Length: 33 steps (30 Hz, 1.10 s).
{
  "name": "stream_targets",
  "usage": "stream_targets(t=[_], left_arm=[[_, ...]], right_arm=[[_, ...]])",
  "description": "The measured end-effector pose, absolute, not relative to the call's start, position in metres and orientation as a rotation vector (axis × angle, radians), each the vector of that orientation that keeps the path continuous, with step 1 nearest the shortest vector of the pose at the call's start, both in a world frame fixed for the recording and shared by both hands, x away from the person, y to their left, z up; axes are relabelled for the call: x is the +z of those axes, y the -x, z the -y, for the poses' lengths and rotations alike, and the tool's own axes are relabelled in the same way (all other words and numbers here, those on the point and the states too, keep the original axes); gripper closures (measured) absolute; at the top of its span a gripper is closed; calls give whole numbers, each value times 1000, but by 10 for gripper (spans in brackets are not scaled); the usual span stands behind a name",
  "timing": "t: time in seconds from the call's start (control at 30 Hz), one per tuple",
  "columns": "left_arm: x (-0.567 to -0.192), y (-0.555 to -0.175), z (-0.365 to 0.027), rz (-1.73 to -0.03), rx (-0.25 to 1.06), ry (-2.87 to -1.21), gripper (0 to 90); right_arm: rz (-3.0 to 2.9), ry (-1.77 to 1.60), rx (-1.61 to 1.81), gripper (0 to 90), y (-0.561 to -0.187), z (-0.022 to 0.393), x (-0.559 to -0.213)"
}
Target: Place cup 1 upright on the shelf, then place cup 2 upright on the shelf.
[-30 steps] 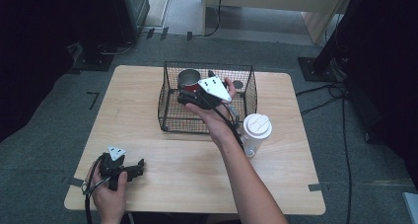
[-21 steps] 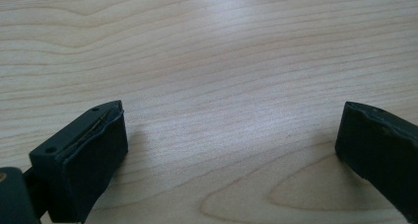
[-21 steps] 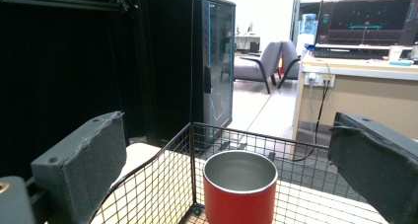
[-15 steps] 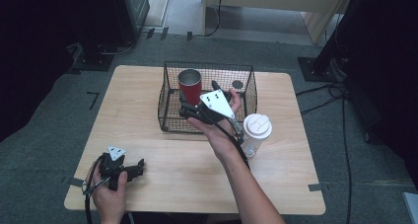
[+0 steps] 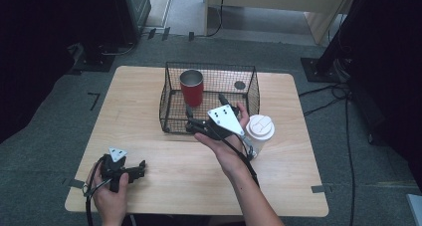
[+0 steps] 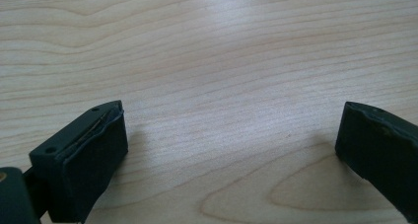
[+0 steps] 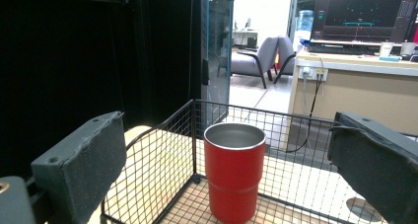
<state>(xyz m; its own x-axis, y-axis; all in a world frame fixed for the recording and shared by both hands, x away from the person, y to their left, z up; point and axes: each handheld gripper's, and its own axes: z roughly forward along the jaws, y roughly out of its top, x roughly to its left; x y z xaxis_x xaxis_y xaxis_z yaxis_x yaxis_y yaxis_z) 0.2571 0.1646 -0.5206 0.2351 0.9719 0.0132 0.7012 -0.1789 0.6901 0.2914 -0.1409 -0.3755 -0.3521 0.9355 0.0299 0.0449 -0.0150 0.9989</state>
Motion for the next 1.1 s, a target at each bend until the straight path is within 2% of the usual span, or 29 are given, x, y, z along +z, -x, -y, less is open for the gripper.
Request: stream_targets(t=[0.57, 1.1], left_arm=[[-521, -257, -165, -1528, 627, -1951, 0], [-521, -257, -164, -1529, 627, -1947, 0]], right_arm=[[-1473, -1084, 1469, 11, -260, 165, -376], [-1433, -1093, 1439, 11, -244, 207, -375]])
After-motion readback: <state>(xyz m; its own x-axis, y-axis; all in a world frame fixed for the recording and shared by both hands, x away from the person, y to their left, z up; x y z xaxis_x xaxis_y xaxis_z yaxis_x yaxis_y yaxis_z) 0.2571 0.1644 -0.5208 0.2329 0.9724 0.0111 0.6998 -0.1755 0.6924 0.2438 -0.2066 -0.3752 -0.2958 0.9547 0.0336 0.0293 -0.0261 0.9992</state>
